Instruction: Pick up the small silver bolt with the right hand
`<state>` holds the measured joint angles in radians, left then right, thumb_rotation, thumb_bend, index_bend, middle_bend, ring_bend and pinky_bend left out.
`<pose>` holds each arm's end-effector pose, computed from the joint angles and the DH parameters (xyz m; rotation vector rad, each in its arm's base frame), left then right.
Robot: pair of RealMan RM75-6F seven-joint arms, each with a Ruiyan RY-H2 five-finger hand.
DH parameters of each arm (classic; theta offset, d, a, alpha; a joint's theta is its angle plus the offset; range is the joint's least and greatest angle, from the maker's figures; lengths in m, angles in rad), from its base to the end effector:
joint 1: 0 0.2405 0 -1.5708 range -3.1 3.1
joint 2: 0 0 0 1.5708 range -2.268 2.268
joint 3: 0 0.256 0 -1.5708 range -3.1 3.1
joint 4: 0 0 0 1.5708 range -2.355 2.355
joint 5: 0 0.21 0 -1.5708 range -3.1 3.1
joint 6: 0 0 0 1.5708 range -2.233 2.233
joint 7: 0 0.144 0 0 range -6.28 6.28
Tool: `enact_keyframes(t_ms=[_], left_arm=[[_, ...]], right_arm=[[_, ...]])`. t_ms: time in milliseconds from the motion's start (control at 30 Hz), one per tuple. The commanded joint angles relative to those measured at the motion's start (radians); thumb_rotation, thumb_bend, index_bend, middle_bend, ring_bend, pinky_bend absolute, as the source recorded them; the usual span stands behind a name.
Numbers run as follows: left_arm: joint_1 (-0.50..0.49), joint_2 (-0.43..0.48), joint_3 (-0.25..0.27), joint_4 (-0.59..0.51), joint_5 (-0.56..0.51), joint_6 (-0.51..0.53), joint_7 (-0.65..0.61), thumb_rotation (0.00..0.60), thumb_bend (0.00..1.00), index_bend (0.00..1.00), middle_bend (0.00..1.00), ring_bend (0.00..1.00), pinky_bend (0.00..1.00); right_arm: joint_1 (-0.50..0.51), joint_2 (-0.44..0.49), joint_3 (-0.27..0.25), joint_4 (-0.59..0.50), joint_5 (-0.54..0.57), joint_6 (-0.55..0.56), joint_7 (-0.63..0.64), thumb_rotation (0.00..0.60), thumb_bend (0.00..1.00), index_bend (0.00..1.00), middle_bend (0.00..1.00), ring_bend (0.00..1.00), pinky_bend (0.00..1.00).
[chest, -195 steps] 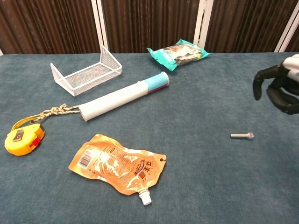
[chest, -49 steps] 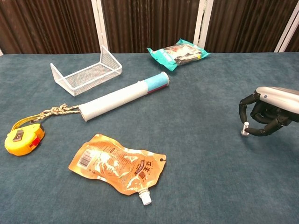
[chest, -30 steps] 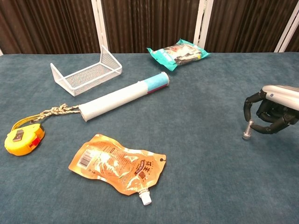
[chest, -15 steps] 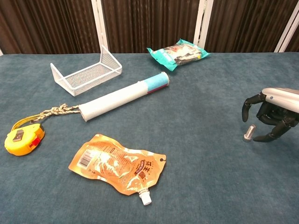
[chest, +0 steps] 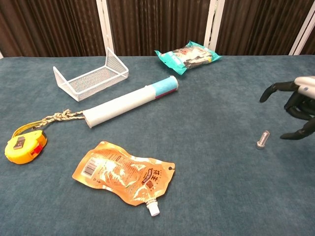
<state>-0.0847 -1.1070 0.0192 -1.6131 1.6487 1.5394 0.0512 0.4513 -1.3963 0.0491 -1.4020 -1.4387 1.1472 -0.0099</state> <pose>-0.2948 0.1649 0.1523 -1.5365 -0.8049 -0.9286 -0.2597 -0.2846 0.0439 1.7417 -0.9717 0.9421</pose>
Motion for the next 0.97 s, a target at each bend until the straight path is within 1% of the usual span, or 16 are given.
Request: enact_keyframes(t_ms=[33, 67, 100, 133, 200, 300, 400, 467, 500, 567, 667, 833, 967], left_arm=[[0.001, 0.001, -0.001, 0.001, 0.002, 0.004, 0.004, 0.600, 0.37, 0.27, 0.15, 0.25, 0.42], [0.002, 0.001, -0.001, 0.001, 0.001, 0.005, 0.004, 0.600, 0.37, 0.27, 0.15, 0.25, 0.42], [0.003, 0.002, -0.002, 0.000, 0.001, 0.007, 0.003, 0.600, 0.37, 0.27, 0.15, 0.25, 0.42], [0.004, 0.002, -0.002, 0.000, 0.001, 0.009, 0.003, 0.600, 0.37, 0.27, 0.15, 0.25, 0.42], [0.006, 0.002, -0.004, 0.000, 0.001, 0.015, 0.007, 0.600, 0.37, 0.27, 0.15, 0.25, 0.42], [0.008, 0.000, -0.003, -0.002, 0.004, 0.019, 0.017, 0.600, 0.37, 0.27, 0.15, 0.25, 0.42], [0.009, -0.002, -0.002, -0.004, 0.011, 0.023, 0.032, 0.600, 0.37, 0.27, 0.15, 0.25, 0.42], [0.009, -0.005, -0.003, -0.005, 0.012, 0.023, 0.044, 0.600, 0.37, 0.27, 0.15, 0.25, 0.42], [0.009, -0.006, -0.003, -0.006, 0.012, 0.023, 0.050, 0.600, 0.37, 0.27, 0.15, 0.25, 0.42], [0.008, -0.008, -0.004, -0.008, 0.011, 0.022, 0.057, 0.600, 0.37, 0.27, 0.15, 0.25, 0.42], [0.008, -0.010, -0.006, -0.009, 0.005, 0.017, 0.067, 0.600, 0.37, 0.27, 0.15, 0.25, 0.42], [0.009, -0.012, -0.009, -0.007, 0.000, 0.018, 0.061, 0.600, 0.37, 0.27, 0.15, 0.25, 0.42], [0.009, -0.012, -0.009, -0.003, 0.000, 0.020, 0.052, 0.600, 0.37, 0.27, 0.15, 0.25, 0.42]], right_arm=[[-0.098, 0.090, -0.019, -0.100, -0.069, 0.190, -0.055, 0.600, 0.01, 0.34, 0.47, 0.39, 0.58], [-0.119, 0.113, -0.027, -0.130, -0.082, 0.225, -0.064, 0.600, 0.01, 0.33, 0.38, 0.28, 0.47], [-0.144, 0.138, -0.034, -0.161, -0.095, 0.264, -0.073, 0.600, 0.01, 0.32, 0.32, 0.23, 0.36], [-0.161, 0.154, -0.039, -0.179, -0.104, 0.290, -0.076, 0.600, 0.01, 0.31, 0.28, 0.19, 0.29], [-0.200, 0.183, -0.049, -0.202, -0.125, 0.351, -0.069, 0.600, 0.01, 0.30, 0.25, 0.15, 0.26], [-0.244, 0.208, -0.061, -0.200, -0.141, 0.409, -0.033, 0.600, 0.00, 0.29, 0.21, 0.12, 0.21], [-0.279, 0.210, -0.067, -0.167, -0.151, 0.449, -0.010, 0.600, 0.00, 0.21, 0.08, 0.01, 0.19], [-0.298, 0.199, -0.067, -0.139, -0.157, 0.476, 0.010, 0.600, 0.00, 0.14, 0.02, 0.00, 0.18], [-0.310, 0.189, -0.063, -0.128, -0.152, 0.490, 0.023, 0.600, 0.00, 0.12, 0.00, 0.00, 0.17], [-0.313, 0.195, -0.071, -0.123, -0.168, 0.485, 0.029, 0.600, 0.00, 0.08, 0.00, 0.00, 0.16], [-0.321, 0.207, -0.073, -0.139, -0.161, 0.471, 0.024, 0.600, 0.00, 0.05, 0.00, 0.00, 0.15], [-0.319, 0.215, -0.068, -0.165, -0.144, 0.428, -0.010, 0.600, 0.00, 0.04, 0.00, 0.00, 0.15], [-0.320, 0.210, -0.064, -0.165, -0.148, 0.419, -0.013, 0.600, 0.00, 0.05, 0.00, 0.00, 0.15]])
